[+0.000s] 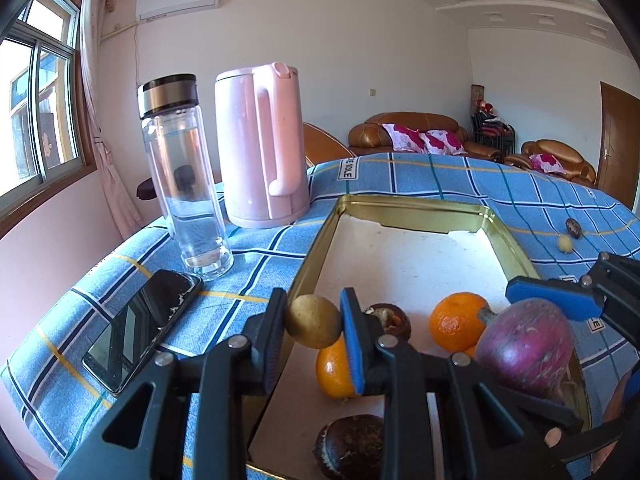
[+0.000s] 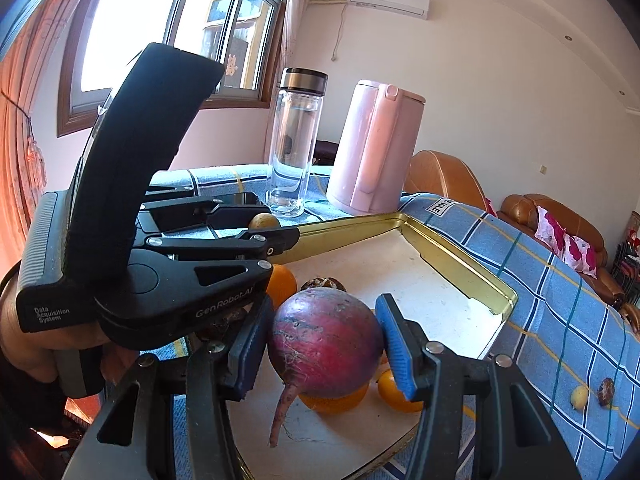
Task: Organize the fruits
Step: 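Lower the yellow fruit in the left gripper over the tray while the right lowers the radish, then open both grippers to drop the yellow fruit and radish into the tray, then move both open grippers back to the remaining fruits on the table, then close the left gripper on a small yellow fruit while the right closes on the brown mangosteen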
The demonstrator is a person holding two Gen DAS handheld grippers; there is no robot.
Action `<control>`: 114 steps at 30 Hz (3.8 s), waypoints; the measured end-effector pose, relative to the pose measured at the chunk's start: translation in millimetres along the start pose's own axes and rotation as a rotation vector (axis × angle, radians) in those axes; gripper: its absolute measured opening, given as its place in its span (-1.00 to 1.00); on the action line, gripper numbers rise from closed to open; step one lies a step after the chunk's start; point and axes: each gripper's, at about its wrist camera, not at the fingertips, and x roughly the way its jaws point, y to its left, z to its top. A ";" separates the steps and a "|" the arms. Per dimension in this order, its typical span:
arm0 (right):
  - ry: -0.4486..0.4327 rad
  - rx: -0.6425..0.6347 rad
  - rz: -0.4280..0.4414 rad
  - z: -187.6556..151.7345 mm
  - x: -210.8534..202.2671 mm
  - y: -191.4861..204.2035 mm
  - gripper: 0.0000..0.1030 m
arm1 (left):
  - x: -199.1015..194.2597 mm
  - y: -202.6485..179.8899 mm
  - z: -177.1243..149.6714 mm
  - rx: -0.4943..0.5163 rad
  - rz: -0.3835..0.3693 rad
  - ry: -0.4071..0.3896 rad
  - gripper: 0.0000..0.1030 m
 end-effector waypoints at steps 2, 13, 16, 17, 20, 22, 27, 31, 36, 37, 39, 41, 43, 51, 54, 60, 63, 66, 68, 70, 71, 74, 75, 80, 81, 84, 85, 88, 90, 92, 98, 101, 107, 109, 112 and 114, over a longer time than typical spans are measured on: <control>0.004 -0.006 0.009 0.0 1.5 0.3 0.08 | 1.3 0.9 -1.1 0.005 0.013 0.006 -0.44; -0.018 -0.015 -0.006 -1.6 -6.0 -0.9 0.33 | -8.0 8.3 -0.7 0.003 0.106 -0.011 0.37; -0.057 0.010 -0.022 -1.6 -17.3 -9.2 0.40 | -17.1 10.3 4.2 -0.012 0.120 -0.043 0.57; -0.068 0.020 -0.028 -1.1 -21.4 -12.1 0.40 | -19.9 9.4 6.8 -0.016 0.116 -0.049 0.57; -0.088 0.038 -0.045 -2.6 -34.1 -22.8 0.43 | -31.4 0.0 14.9 -0.016 0.094 -0.085 0.66; -0.092 0.037 -0.076 -6.7 -43.6 -30.7 0.43 | -38.5 -10.8 20.4 -0.010 0.072 -0.111 0.84; -0.087 0.079 -0.155 -20.5 -68.3 -66.5 0.43 | -42.2 -51.7 35.6 0.021 -0.007 -0.127 0.88; -0.066 0.130 -0.248 -31.6 -86.9 -104.1 0.43 | -44.0 -90.7 50.8 0.027 -0.111 -0.117 0.88; -0.020 0.243 -0.388 -47.3 -110.1 -163.7 0.43 | -36.8 -147.4 71.7 0.050 -0.183 -0.110 0.88; -0.011 0.272 -0.416 -51.2 -114.5 -176.3 0.43 | -32.3 -159.6 75.6 0.055 -0.195 -0.099 0.88; 0.005 0.335 -0.473 -59.8 -123.1 -201.1 0.43 | -22.1 -184.8 82.3 0.057 -0.227 -0.063 0.87; 0.025 0.394 -0.522 -67.6 -130.5 -223.6 0.43 | -8.2 -211.8 85.2 0.075 -0.255 -0.016 0.83; 0.058 0.425 -0.555 -71.9 -134.7 -240.7 0.43 | 8.0 -238.7 86.7 0.105 -0.278 0.035 0.80; 0.114 0.461 -0.595 -71.4 -148.9 -277.1 0.44 | 84.7 -316.4 80.2 0.197 -0.293 0.245 0.36; 0.127 0.478 -0.591 -71.0 -144.1 -287.7 0.44 | 108.2 -329.5 69.2 0.207 -0.328 0.317 -0.01; 0.158 0.525 -0.576 -83.3 -123.6 -303.8 0.44 | 131.4 -343.9 64.3 0.221 -0.370 0.362 -0.44; 0.184 0.555 -0.574 -90.3 -112.6 -314.9 0.44 | 141.3 -331.5 75.4 0.163 -0.352 0.350 -0.45; 0.211 0.574 -0.571 -93.8 -100.6 -327.6 0.44 | 150.0 -317.2 85.7 0.125 -0.286 0.307 -0.44; 0.226 0.589 -0.561 -95.9 -88.1 -336.1 0.43 | 155.9 -308.7 88.4 0.099 -0.254 0.294 -0.44; 0.240 0.614 -0.544 -98.4 -74.9 -344.6 0.43 | 158.1 -301.6 91.0 0.068 -0.246 0.282 -0.45; 0.240 0.625 -0.540 -99.7 -68.9 -348.1 0.43 | 157.3 -300.8 92.2 0.073 -0.238 0.268 -0.45; 0.258 0.636 -0.521 -104.2 -50.0 -351.8 0.44 | 155.3 -301.4 93.6 0.093 -0.233 0.238 -0.44; 0.268 0.635 -0.510 -106.4 -44.5 -351.3 0.44 | 155.0 -301.6 93.2 0.096 -0.237 0.240 -0.44; 0.320 0.646 -0.475 -115.2 -26.3 -352.8 0.18 | 160.1 -297.9 93.8 0.079 -0.263 0.259 -0.44; 0.318 0.650 -0.477 -115.2 -25.9 -355.1 0.18 | 161.3 -296.6 94.4 0.073 -0.267 0.263 -0.44; 0.330 0.671 -0.460 -118.6 -25.9 -358.0 -0.04 | 163.7 -294.4 94.6 0.061 -0.273 0.270 -0.45; 0.337 0.679 -0.447 -120.1 -25.3 -359.1 -0.15 | 163.8 -294.0 94.7 0.059 -0.275 0.270 -0.45; 0.345 0.679 -0.430 -122.0 -25.5 -358.2 -0.15 | 161.6 -291.8 95.3 0.057 -0.278 0.256 -0.45; 0.344 0.669 -0.428 -121.7 -27.3 -355.8 -0.15 | 156.7 -289.6 94.4 0.061 -0.284 0.240 -0.44; 0.332 0.653 -0.430 -120.0 -29.7 -352.0 -0.15 | 153.9 -288.0 94.7 0.065 -0.288 0.225 -0.44; 0.287 0.603 -0.436 -112.7 -38.5 -340.7 -0.15 | 140.7 -285.8 94.8 0.067 -0.302 0.177 -0.44; 0.259 0.574 -0.453 -107.2 -40.8 -334.7 -0.15 | 137.7 -285.6 96.7 0.073 -0.303 0.154 -0.45; 0.208 0.521 -0.478 -99.1 -46.7 -325.9 -0.15 | 133.6 -289.8 100.6 0.076 -0.303 0.122 -0.44; 0.193 0.508 -0.488 -97.2 -48.5 -323.2 -0.15 | 132.9 -291.7 100.8 0.083 -0.300 0.114 -0.44; 0.165 0.495 -0.497 -95.6 -54.2 -321.1 -0.15 | 128.2 -293.5 99.7 0.091 -0.301 0.091 -0.44; 0.149 0.491 -0.502 -94.6 -56.8 -320.5 -0.15 | 125.1 -293.0 99.7 0.091 -0.302 0.076 -0.44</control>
